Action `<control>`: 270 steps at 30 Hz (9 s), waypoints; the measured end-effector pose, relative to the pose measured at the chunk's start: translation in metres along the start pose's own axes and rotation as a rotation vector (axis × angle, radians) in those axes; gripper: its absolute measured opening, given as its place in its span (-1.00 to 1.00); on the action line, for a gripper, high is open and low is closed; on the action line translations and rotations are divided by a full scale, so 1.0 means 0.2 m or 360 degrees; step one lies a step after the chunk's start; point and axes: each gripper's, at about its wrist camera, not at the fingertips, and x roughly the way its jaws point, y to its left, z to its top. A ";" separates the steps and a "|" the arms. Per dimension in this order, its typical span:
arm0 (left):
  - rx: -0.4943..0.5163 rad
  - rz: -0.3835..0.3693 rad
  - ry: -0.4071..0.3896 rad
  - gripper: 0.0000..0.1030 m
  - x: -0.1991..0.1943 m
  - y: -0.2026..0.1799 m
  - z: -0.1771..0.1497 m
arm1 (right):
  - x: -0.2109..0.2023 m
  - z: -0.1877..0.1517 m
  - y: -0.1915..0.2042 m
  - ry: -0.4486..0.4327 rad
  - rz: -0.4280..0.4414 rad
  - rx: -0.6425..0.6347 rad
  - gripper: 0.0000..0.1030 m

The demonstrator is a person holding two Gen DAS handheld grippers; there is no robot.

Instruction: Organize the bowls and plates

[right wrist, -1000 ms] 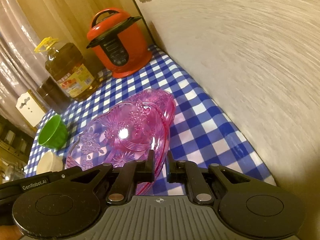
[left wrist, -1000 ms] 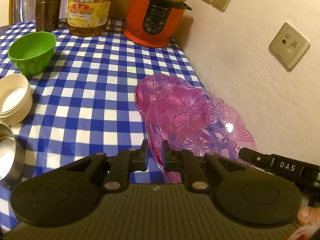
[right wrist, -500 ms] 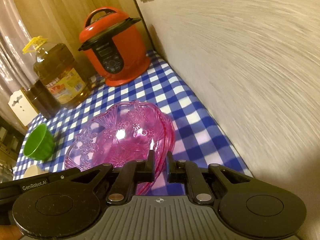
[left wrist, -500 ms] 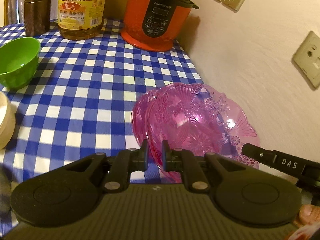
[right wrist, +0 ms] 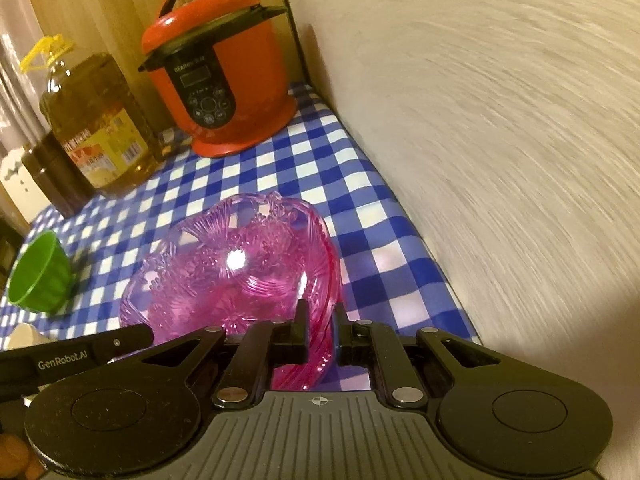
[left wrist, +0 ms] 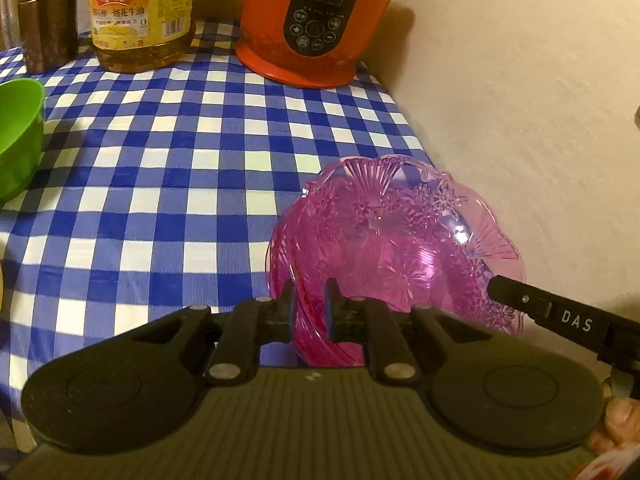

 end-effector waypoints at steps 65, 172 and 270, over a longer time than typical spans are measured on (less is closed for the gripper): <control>-0.0103 0.0046 -0.0194 -0.30 -0.85 0.20 -0.49 | -0.67 -0.40 0.27 -0.0018 0.0183 0.0048 -0.11; -0.0353 0.0378 -0.0103 -0.43 -0.58 1.56 -0.15 | 0.37 -0.35 1.56 0.0345 0.0598 -0.0279 -0.38; -0.0199 0.0416 -0.0164 -0.77 -0.25 1.61 0.51 | 0.73 0.17 1.78 0.0192 0.0542 -0.0449 -0.86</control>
